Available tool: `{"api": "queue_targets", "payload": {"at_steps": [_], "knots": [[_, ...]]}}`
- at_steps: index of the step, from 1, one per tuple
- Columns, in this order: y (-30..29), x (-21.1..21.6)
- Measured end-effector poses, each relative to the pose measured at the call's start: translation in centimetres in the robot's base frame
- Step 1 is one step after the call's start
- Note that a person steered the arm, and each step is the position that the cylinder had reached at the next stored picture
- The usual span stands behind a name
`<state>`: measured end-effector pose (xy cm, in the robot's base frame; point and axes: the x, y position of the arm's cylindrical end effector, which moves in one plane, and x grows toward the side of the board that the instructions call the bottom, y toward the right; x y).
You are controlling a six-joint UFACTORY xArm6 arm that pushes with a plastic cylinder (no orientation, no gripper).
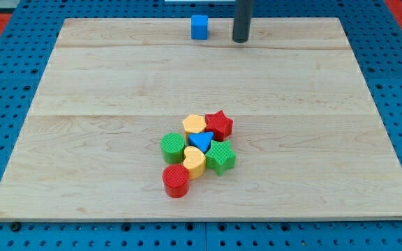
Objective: Push the blue cube towards the top left side of the group of blocks
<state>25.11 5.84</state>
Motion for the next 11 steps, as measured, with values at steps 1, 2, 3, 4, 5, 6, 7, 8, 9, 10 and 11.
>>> {"api": "queue_targets", "payload": {"at_steps": [1,2,3,4,5,6,7,8,9,10,11], "knots": [[-0.4,-0.4],[2.0,-2.4],[3.0,-5.8],[-1.0,-5.7],[-12.0,-4.4],[-16.6,-1.8],[-19.0,1.2],[-24.1,4.6],[-24.1,4.9],[-20.2,2.7],[-17.7,3.2]]}}
